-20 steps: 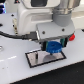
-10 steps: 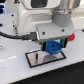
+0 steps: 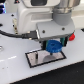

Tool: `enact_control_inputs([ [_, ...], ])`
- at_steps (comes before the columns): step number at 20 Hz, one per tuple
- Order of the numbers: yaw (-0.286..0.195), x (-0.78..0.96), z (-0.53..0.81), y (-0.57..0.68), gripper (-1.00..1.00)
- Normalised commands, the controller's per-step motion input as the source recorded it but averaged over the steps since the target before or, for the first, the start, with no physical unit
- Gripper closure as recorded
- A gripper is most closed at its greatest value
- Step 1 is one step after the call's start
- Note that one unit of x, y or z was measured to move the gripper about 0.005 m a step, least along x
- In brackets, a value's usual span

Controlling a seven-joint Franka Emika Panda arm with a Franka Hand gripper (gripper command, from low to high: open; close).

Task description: Insert the blue gear onto the right peg, followed by the red gear

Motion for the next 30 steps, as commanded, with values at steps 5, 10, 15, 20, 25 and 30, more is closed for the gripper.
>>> enact_control_inputs([
  [5,0.000,0.19,-0.05,-0.10,1.00],
  [10,0.000,0.21,-0.11,-0.14,1.00],
  [15,0.000,0.24,-0.14,-0.02,1.00],
  [20,0.000,0.12,-0.16,0.00,1.00],
  [25,0.000,0.31,0.18,0.20,1.00],
  [30,0.000,0.38,0.32,0.29,1.00],
])
